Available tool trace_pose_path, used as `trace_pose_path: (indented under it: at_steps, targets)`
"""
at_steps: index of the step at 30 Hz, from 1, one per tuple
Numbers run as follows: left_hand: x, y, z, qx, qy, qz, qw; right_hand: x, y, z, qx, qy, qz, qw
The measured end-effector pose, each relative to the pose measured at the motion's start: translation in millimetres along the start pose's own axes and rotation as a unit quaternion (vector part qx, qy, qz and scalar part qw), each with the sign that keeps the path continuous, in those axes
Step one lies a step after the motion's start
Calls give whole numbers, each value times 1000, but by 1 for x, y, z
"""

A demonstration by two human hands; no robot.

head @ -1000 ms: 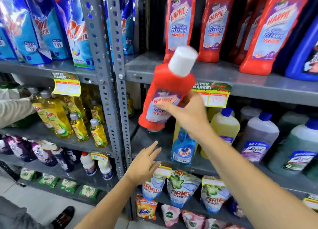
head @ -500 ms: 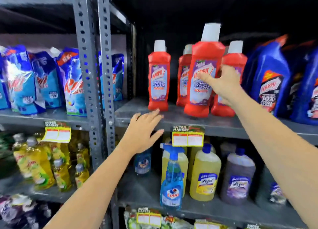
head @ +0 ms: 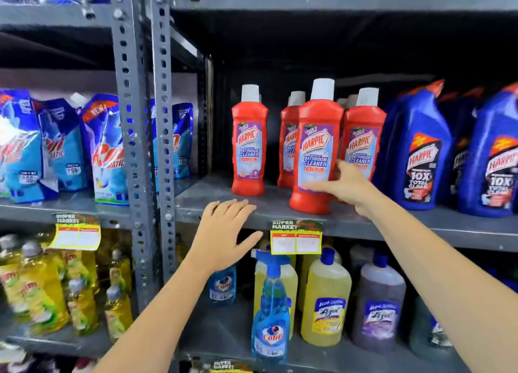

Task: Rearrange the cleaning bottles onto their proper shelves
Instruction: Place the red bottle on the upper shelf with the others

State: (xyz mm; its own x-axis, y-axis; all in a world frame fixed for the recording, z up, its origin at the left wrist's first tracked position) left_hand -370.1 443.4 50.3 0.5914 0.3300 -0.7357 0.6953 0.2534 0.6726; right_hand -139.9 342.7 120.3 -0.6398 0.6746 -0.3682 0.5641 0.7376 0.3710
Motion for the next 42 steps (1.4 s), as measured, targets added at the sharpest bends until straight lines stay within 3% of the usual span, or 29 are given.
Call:
trace_pose_path:
  at_steps: [16,42]
  targets:
    - [0,-1,1,-13,-31,33,999,28,52,33,18,-38,-2,999]
    - [-3,-2,2,-9,-35,25,999,46,62,46,17,-7,-90,996]
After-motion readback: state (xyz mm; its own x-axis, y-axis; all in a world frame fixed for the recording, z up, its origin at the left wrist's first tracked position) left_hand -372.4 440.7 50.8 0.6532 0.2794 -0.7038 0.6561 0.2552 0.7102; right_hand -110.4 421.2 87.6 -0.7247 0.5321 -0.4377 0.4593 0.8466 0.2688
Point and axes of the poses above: each hand's wrist, its own y-axis towards the middle knuckle, its own x-axis out of the palm, z = x × y, the point moved 10 cm from there along y, towards the middle knuckle, and after that the axes turned 2 degrees about -z, right-handed, at the moved point
